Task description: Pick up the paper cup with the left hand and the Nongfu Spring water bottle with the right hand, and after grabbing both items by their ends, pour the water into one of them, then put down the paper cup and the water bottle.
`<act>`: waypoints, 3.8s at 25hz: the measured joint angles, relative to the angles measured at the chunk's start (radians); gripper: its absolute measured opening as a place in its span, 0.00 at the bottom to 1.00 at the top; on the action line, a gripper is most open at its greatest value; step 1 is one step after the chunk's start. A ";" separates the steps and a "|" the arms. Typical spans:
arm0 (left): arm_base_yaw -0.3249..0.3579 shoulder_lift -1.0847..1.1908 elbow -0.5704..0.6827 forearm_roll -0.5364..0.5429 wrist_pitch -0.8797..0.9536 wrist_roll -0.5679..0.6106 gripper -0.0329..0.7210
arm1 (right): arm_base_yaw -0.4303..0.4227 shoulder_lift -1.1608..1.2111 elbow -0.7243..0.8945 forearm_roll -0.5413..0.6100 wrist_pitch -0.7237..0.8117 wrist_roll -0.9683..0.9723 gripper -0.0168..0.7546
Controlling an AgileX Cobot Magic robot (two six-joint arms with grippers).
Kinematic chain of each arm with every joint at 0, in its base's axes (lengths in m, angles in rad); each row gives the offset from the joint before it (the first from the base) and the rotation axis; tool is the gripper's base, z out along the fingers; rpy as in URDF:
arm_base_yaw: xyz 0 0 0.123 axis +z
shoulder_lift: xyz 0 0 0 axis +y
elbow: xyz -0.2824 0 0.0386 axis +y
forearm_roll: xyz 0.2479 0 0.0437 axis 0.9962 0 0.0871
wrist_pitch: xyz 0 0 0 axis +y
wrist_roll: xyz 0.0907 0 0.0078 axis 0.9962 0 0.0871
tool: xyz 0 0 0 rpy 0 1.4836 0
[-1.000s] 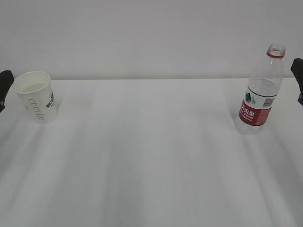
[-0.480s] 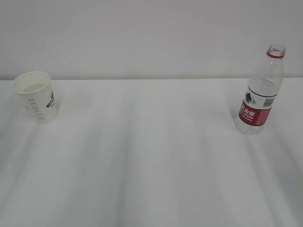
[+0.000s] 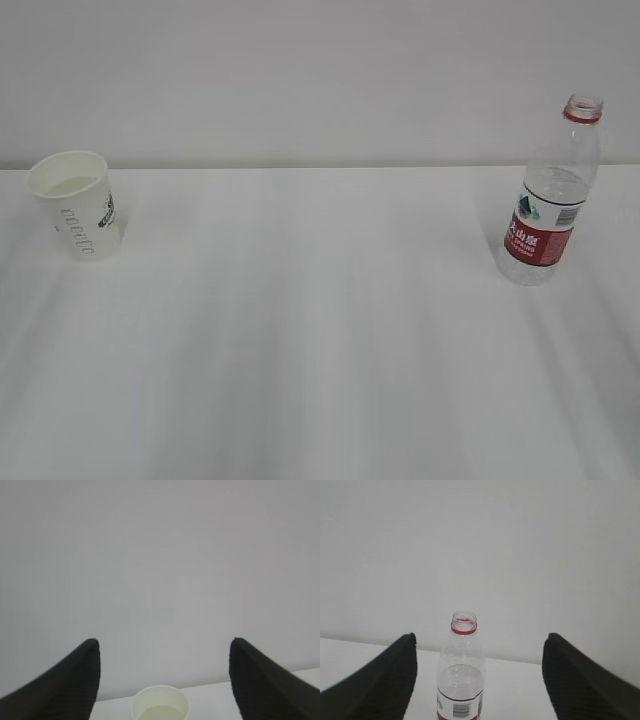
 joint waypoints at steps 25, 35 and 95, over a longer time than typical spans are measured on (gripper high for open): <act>0.000 -0.582 0.002 -0.036 0.646 0.000 0.82 | 0.000 -0.410 -0.031 -0.011 0.510 0.002 0.79; 0.000 -0.638 -0.128 -0.040 0.985 0.000 0.81 | 0.000 -0.525 -0.068 -0.011 0.709 0.002 0.79; 0.000 -0.813 -0.231 -0.141 1.667 0.060 0.81 | 0.000 -0.736 -0.195 0.045 1.456 0.044 0.79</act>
